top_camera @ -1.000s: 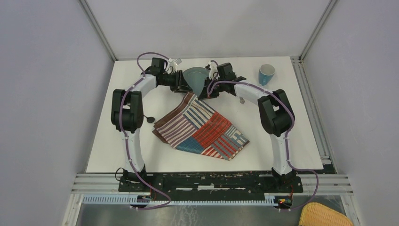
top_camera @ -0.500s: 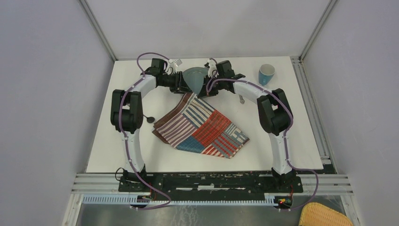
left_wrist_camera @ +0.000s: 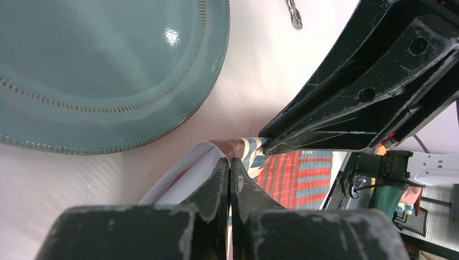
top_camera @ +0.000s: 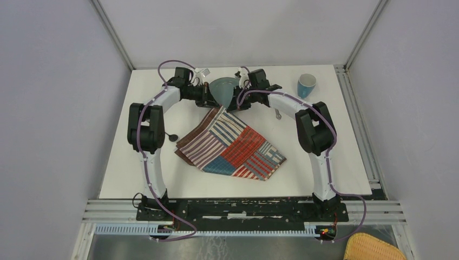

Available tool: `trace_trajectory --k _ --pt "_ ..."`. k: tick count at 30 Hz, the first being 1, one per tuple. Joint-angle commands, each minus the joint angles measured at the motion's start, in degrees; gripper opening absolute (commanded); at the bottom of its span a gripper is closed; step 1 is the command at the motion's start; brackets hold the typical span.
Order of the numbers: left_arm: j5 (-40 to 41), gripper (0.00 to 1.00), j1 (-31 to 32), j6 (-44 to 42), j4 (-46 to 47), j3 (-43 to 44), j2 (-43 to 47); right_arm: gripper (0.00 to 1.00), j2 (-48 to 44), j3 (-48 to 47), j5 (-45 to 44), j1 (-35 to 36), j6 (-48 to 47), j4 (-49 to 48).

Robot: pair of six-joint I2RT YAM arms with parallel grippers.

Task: Set the dinner table for one person
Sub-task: Flatten out the napkin at the center of the board.

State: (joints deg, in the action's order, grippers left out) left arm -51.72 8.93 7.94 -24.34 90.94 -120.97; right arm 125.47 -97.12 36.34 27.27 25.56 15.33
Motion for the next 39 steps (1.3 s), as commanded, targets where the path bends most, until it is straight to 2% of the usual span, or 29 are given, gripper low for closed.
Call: trace_trajectory --k 1,2,4,9,17,23,28,39 --pt "2.22 0.02 0.45 -0.93 0.38 0.69 4.24 0.28 -3.41 -0.66 -1.96 -0.13 -0.67 -3.38" --pt "2.58 0.02 0.46 -0.80 0.51 0.84 4.46 0.33 -4.32 0.25 -3.25 -0.13 -0.61 -3.24" --pt "3.00 0.02 0.44 -0.63 0.60 1.11 4.78 0.36 -6.90 3.14 -6.13 -0.14 -0.20 -3.39" --pt "3.56 0.02 0.43 -0.05 1.05 1.57 5.15 0.37 -16.80 14.56 -13.25 -0.19 1.59 -5.62" --pt "3.50 0.02 0.41 0.20 1.81 1.03 5.22 0.39 -36.38 32.30 -24.46 -0.24 5.36 -2.20" --pt "3.47 0.02 0.39 0.74 2.45 0.84 5.26 0.39 -46.97 42.98 -27.21 -0.30 11.51 2.11" --pt "3.76 0.02 0.39 1.09 2.54 0.92 4.98 0.40 -55.09 51.89 -27.94 -0.60 16.61 0.13" --pt "4.66 0.02 0.37 1.23 2.31 1.01 4.55 0.40 -66.20 65.06 -30.73 -5.24 23.95 -0.78"
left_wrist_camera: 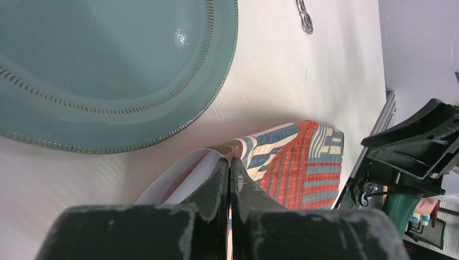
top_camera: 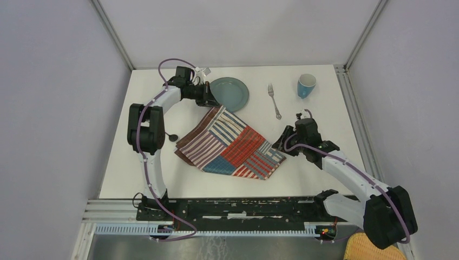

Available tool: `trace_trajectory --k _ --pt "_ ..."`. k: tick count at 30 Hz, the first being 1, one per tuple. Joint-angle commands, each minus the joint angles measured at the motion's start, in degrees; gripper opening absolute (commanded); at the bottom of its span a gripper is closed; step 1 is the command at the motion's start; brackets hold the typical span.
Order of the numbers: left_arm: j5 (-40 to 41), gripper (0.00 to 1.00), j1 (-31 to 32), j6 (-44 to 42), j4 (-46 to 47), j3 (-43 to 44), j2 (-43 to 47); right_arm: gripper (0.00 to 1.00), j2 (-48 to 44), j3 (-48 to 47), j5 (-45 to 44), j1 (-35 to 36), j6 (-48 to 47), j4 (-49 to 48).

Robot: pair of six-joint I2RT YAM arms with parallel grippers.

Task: Set the dinner table for one person
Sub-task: Flatten out the napkin at the center of the board.

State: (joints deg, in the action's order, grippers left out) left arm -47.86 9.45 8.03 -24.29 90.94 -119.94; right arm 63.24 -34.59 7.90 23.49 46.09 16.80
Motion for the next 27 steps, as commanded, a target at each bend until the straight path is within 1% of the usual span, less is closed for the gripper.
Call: trace_trajectory --k 1,8,19,24,27 --pt "0.75 0.02 -0.17 1.16 2.30 1.02 3.41 0.40 -4.98 3.37 -2.73 -1.79 3.59 -1.70" --pt "1.03 0.02 -0.37 1.47 2.22 1.74 3.06 0.41 -11.88 10.37 -2.37 -4.54 6.15 -1.73" --pt "0.91 0.02 -0.74 1.39 2.07 1.97 2.43 0.41 -20.61 16.29 -3.09 -4.96 10.05 1.82" --pt "0.98 0.02 -0.81 1.30 2.09 1.79 2.51 0.41 -24.53 19.65 -3.69 -5.12 13.22 1.69" --pt "0.90 0.02 -0.76 1.20 2.12 1.61 2.61 0.41 -26.18 21.17 -4.89 -5.19 13.60 1.01"
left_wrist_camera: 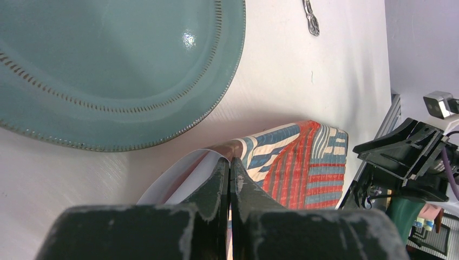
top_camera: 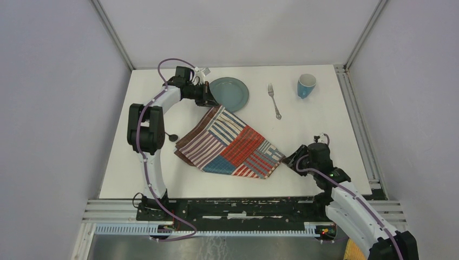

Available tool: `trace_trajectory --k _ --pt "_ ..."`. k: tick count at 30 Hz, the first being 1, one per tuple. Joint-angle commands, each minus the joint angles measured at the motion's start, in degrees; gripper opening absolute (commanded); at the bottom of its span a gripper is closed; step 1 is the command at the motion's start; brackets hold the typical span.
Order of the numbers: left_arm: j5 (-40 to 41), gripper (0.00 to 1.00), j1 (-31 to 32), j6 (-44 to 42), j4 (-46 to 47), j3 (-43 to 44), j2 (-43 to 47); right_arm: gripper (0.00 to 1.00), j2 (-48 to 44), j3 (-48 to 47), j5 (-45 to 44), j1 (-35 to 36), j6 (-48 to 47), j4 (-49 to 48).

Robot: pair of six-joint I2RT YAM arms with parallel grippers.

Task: Set the dinner table for one person
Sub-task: Flatten out the napkin at the center of the board.

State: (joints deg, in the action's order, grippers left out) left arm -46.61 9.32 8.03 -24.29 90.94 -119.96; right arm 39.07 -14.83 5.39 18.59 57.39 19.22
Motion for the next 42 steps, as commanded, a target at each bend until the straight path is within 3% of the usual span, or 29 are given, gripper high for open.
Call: trace_trajectory --k 1,18,30,42 --pt "-0.40 0.02 -0.70 1.20 2.08 1.54 2.58 0.42 -2.21 1.76 -2.88 -0.50 2.23 -1.69" --pt "-0.33 0.02 -0.66 1.20 1.83 2.02 2.06 0.43 4.31 6.47 -0.44 -2.12 5.02 -17.50" --pt "-0.19 0.02 -0.88 1.04 1.65 2.12 1.92 0.47 1.43 4.27 0.10 -3.80 4.76 -15.35" --pt "-0.06 0.02 -0.88 1.06 1.27 2.36 2.08 0.47 20.79 2.83 2.62 -4.21 4.51 -31.22"
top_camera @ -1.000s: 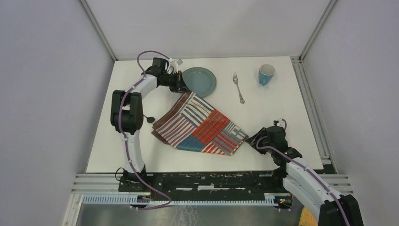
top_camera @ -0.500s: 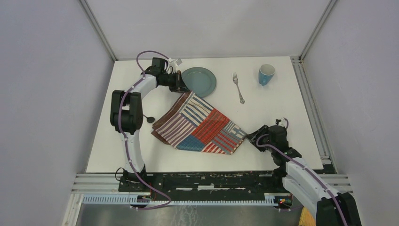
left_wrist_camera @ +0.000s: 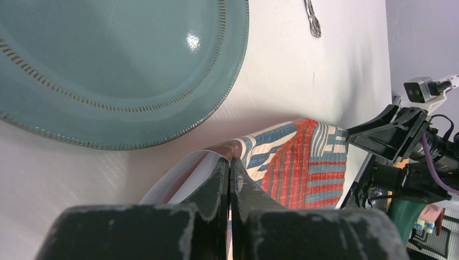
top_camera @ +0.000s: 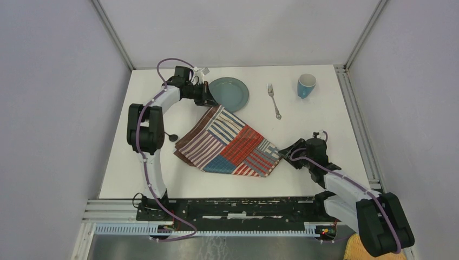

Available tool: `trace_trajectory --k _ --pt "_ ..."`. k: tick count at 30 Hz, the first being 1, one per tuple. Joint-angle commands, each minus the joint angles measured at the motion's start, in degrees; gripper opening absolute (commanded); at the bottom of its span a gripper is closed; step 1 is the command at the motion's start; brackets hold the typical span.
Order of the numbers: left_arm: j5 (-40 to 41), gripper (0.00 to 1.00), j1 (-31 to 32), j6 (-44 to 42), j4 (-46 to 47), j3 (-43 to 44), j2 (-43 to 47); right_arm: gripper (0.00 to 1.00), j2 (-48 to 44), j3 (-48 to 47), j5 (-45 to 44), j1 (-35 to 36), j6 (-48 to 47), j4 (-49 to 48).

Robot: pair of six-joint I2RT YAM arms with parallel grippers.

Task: Set the dinner table for one person
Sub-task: Flatten out the napkin at the center of the board.

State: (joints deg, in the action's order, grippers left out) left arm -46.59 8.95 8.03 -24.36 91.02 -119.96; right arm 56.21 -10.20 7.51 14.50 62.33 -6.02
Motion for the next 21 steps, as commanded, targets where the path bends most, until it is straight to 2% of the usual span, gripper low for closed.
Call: trace_trajectory --k 1,13,15,19,21 --pt "-0.15 0.02 -0.47 1.17 1.33 2.25 2.02 0.48 4.86 -2.19 0.67 -0.11 -0.76 -6.60" --pt "-0.17 0.02 -0.50 1.38 1.34 2.60 1.50 0.45 16.22 -5.57 2.19 -0.24 -1.65 -12.16" --pt "-0.16 0.02 -0.46 1.51 1.34 2.61 1.48 0.35 18.03 -6.28 2.40 -0.24 -1.59 -12.88" --pt "0.43 0.02 -0.50 1.57 1.33 2.50 1.45 0.09 21.29 -8.84 3.45 -0.34 -2.89 -12.06" --pt "1.03 0.02 -0.46 1.92 1.75 2.16 1.69 0.02 22.11 -9.80 4.13 -0.32 -3.42 -12.16"
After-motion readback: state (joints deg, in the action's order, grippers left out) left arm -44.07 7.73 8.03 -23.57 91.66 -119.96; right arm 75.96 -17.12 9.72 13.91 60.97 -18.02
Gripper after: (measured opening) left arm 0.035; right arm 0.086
